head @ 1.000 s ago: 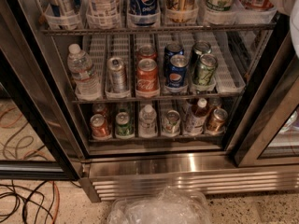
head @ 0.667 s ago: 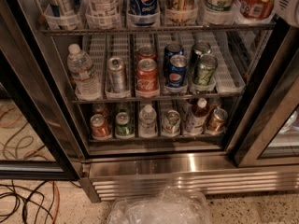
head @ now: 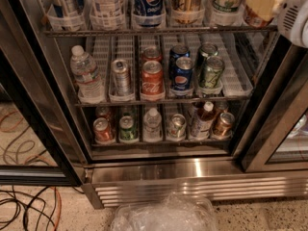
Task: Pick coke can from top shelf of fridge
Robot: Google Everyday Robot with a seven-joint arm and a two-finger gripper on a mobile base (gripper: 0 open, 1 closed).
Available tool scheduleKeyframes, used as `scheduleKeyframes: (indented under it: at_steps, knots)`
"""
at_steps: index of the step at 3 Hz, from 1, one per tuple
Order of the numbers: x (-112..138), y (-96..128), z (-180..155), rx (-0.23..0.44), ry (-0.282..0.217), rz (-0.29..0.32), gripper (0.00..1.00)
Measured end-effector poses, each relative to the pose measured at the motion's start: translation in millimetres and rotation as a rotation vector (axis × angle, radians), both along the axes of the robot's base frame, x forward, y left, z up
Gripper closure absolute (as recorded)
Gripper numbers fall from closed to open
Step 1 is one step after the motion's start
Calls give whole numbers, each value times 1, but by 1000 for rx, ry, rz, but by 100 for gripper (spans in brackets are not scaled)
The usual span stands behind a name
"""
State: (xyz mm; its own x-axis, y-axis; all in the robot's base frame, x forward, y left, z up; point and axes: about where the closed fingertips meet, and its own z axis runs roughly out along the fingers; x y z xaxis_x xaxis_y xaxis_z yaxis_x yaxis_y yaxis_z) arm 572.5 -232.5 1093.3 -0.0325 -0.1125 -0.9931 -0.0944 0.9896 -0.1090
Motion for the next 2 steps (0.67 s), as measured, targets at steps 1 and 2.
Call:
scheduleKeyframes:
  at_steps: [1,2]
  knots:
    - [0,1,1,0,-1,0,100]
    - [-21,28,-16,32,14,87,100]
